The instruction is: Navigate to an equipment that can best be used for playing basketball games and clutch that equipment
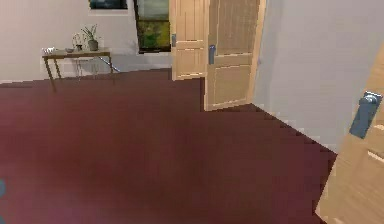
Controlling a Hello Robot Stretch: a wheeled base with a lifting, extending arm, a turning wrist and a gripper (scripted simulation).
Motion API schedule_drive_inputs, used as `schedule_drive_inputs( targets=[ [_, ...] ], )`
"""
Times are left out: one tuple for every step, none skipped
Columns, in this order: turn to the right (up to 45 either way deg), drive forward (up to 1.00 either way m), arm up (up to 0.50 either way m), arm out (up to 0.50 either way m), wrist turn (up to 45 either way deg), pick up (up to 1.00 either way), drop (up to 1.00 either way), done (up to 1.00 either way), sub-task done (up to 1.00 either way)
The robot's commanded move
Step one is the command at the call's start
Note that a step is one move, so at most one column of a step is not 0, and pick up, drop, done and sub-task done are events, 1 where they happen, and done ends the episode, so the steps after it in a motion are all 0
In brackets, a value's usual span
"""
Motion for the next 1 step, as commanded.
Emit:
schedule_drive_inputs(
  targets=[
    [45.0, 0.0, 0.0, 0.0, 0.0, 0.0, 0.0, 0.0, 0.0]
  ],
)
